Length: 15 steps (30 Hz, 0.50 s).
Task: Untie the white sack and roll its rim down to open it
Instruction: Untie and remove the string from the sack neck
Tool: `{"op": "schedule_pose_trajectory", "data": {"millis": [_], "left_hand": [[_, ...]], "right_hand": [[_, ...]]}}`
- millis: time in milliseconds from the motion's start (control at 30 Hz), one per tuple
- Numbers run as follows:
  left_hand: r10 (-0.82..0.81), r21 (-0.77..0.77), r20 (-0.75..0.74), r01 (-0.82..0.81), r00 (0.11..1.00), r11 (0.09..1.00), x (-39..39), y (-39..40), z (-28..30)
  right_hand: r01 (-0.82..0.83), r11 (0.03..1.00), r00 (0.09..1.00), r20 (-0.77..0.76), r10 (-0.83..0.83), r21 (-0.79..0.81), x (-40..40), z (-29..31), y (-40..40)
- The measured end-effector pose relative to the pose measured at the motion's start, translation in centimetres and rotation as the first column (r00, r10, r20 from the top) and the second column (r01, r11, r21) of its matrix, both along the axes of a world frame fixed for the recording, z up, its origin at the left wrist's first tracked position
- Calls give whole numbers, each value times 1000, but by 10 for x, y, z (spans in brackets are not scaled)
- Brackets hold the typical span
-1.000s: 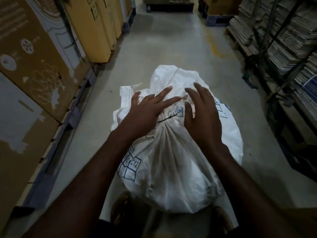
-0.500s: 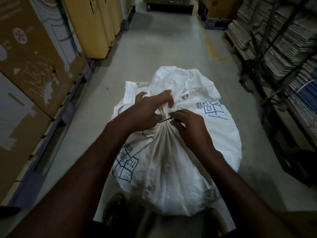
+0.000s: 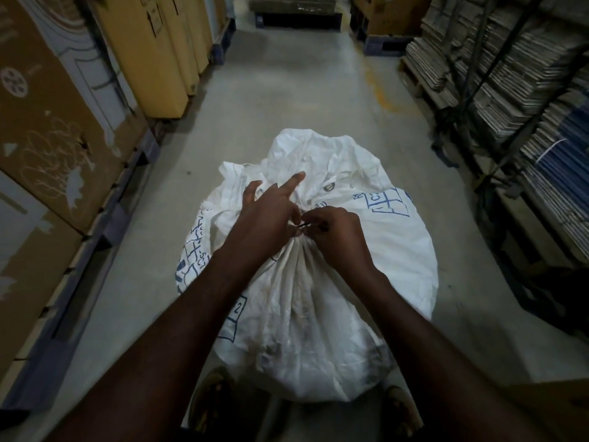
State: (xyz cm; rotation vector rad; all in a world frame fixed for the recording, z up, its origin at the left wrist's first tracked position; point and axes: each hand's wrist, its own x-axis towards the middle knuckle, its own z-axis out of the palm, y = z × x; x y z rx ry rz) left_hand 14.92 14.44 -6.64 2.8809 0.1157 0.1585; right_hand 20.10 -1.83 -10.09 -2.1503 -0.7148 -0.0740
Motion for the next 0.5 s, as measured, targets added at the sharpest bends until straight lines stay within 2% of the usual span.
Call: {"op": "schedule_pose_trajectory", "data": {"millis": [267,500], "left_hand": [[19,-14,49,-18,999,1000,5,4,-13],[-9,-227,68,24,998,974,8,23,-10]], "right_hand": [[2,999,1000,30,-1,-33,2,-9,8],[-37,999,998,53,35,27,7,-1,5]]}}
